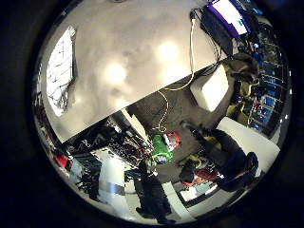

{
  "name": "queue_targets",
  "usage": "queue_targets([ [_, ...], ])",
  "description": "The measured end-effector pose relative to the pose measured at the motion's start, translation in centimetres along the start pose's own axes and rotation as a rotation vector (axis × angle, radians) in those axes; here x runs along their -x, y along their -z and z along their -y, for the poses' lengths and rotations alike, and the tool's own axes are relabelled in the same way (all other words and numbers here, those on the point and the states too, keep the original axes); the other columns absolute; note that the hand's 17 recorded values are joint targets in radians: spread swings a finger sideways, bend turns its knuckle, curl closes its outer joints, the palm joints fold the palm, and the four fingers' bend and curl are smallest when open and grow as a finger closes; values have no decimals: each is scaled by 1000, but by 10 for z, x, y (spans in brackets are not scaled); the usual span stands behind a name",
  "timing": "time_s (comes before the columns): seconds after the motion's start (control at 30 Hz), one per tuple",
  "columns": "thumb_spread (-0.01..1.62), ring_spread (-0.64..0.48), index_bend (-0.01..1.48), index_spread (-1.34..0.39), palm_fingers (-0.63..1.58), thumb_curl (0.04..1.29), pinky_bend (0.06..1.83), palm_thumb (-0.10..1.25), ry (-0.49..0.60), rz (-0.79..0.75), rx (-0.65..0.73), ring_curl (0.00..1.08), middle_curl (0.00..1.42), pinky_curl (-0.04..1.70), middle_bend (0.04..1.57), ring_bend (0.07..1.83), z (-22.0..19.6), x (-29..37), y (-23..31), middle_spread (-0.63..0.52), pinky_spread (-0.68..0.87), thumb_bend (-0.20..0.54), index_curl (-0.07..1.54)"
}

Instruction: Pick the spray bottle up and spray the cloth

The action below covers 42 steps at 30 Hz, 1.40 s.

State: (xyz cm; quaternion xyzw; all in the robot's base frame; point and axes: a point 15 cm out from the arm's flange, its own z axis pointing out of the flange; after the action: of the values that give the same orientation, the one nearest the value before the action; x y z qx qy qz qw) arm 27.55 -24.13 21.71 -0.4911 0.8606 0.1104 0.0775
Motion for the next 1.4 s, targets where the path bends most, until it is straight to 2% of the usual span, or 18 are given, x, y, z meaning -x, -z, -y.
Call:
queue_targets([
  [0.27, 1065, 157, 167, -325, 99, 281, 323, 589, 2, 4, -73, 269, 297, 328, 185, 226, 9, -1, 29, 62, 399, -27, 307],
  [0.73, 991, 157, 142, -297, 77, 258, 376, 360, 13, 73, -185, 278, 317, 332, 198, 266, 37, -11, 66, 62, 404, -33, 268],
  [1.07, 943, 157, 138, -281, 45, 271, 431, 324, 6, 246, -254, 281, 333, 335, 201, 307, 88, -45, 60, 75, 386, -30, 241],
  [1.4, 943, 155, 141, -270, 24, 282, 462, 317, -2, 538, -310, 280, 337, 332, 204, 328, 158, -53, 58, 87, 387, -29, 234],
])
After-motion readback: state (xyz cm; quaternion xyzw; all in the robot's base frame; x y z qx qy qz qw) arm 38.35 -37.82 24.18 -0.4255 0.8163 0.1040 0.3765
